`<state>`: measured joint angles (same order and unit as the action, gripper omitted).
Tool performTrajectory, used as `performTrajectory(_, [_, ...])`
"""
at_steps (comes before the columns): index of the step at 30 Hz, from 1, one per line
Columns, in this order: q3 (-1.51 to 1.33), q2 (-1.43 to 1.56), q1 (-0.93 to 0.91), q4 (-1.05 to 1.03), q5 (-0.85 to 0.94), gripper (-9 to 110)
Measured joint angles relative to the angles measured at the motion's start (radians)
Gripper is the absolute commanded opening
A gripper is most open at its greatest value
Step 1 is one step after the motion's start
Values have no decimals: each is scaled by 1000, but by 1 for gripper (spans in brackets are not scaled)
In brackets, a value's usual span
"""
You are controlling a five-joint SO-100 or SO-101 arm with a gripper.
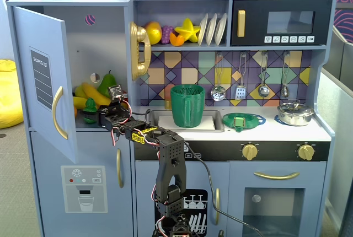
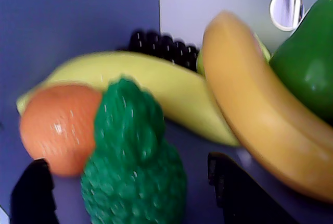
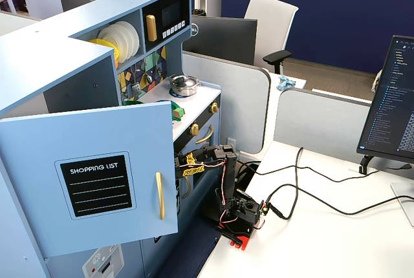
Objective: Pick up the green pineapple from the left cabinet and place it in the green recipient
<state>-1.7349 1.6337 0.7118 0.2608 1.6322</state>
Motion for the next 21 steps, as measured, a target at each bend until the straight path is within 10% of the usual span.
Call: performTrajectory(21, [144,-196,15,-25,23,16])
